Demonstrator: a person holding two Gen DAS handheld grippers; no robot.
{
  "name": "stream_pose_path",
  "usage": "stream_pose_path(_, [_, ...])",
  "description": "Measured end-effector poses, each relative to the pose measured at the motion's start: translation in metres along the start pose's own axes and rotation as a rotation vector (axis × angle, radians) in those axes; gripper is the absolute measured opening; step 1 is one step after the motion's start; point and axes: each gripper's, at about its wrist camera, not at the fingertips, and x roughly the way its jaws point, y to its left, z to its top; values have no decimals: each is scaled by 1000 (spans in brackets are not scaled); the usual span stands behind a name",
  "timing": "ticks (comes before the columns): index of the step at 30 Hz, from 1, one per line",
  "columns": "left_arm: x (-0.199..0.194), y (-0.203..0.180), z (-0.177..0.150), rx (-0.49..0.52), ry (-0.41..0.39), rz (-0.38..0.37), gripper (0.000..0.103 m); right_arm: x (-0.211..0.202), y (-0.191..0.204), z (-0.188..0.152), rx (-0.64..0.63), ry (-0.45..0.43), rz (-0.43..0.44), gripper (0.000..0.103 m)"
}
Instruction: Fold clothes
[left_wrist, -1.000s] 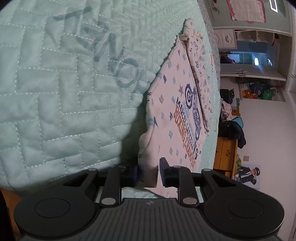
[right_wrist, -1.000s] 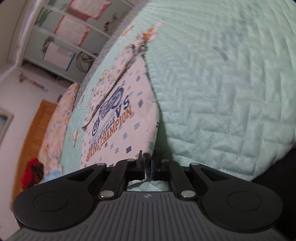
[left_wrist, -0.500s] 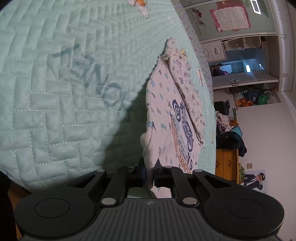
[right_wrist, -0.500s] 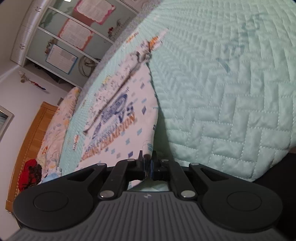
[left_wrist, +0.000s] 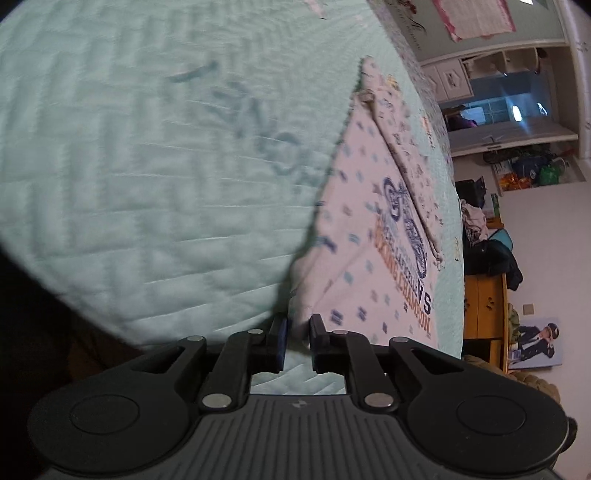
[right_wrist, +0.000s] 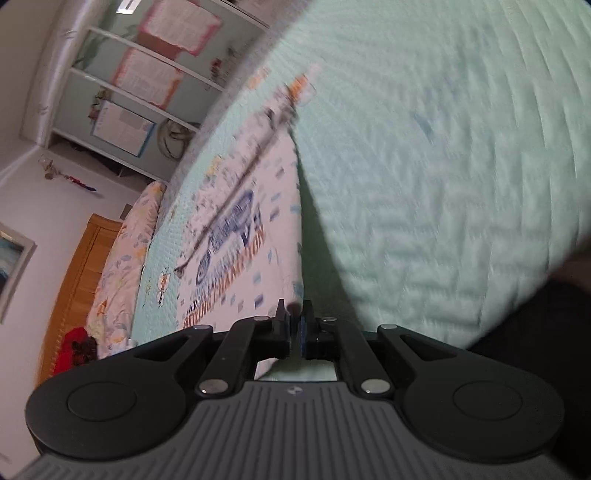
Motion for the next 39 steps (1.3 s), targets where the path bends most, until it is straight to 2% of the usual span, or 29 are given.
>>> stream_pose_path(1, [-2, 1, 0, -1, -5, -3, 20, -1, -2, 0, 16, 0, -6, 15])
stream_pose_path(3, [-5, 0, 5, 8, -13, -5, 27, -3, -7, 0, 44, -3, -12, 33])
stream_pose_path(5, [-1, -3, 12, 7, -1, -24, 42, -5, -7, 1, 49, -20, 11, 61])
stream_pose_path(7, [3, -3, 20, -13, 16, -45, 50, -6, -3, 1, 44, -31, 10, 69])
stream_pose_path(9, [7, -3, 26, -63, 30, -54, 53, -6, -3, 1, 44, -34, 10, 69])
stream_pose_path(12, [11, -5, 29, -77, 49, -78, 64, -5, -6, 1, 50, -32, 13, 70])
stream_pose_path(14, [16, -9, 33, -82, 64, -87, 77, -5, -10, 2, 68, -33, 22, 70])
stream_pose_path(16, [22, -17, 40, -78, 84, -101, 85, -3, -11, 3, 81, -33, 24, 70])
stream_pose_path(21, [35, -62, 55, 159, 125, 13, 85, -4, -10, 2, 83, -34, 26, 70])
stream_pose_path(24, [46, -76, 61, 293, 193, 50, 87, -5, -13, 1, 96, -37, 36, 70])
stream_pose_path(25, [51, -75, 62, 323, 220, 45, 91, -5, -14, 1, 101, -39, 39, 70])
stream_pose_path(26, [55, -74, 64, 330, 237, 18, 99, -6, -15, 1, 104, -39, 41, 70])
stream_pose_path(28, [58, -70, 67, 318, 254, -50, 102, -5, -15, 1, 105, -40, 39, 70])
stream_pose_path(30, [60, -67, 69, 320, 265, -96, 100, -4, -15, 2, 103, -39, 36, 70])
stream_pose_path(31, [61, -67, 68, 330, 267, -112, 95, -4, -14, 2, 101, -39, 35, 71])
stream_pose_path(33, [60, -66, 66, 348, 286, -153, 81, -4, -14, 2, 100, -39, 34, 71])
stream_pose_path(35, [60, -63, 58, 366, 318, -167, 54, -5, -14, 1, 100, -39, 34, 70])
stream_pose_path(36, [60, -61, 53, 376, 334, -174, 45, -5, -14, 1, 100, -39, 34, 70])
stream_pose_path(37, [58, -59, 48, 384, 341, -166, 27, -4, -14, 2, 99, -39, 33, 70])
stream_pose_path(38, [56, -56, 43, 392, 346, -156, 22, -4, -14, 2, 98, -39, 32, 70])
stream_pose_path(39, [54, -54, 38, 400, 352, -146, 21, -4, -14, 2, 96, -39, 31, 70])
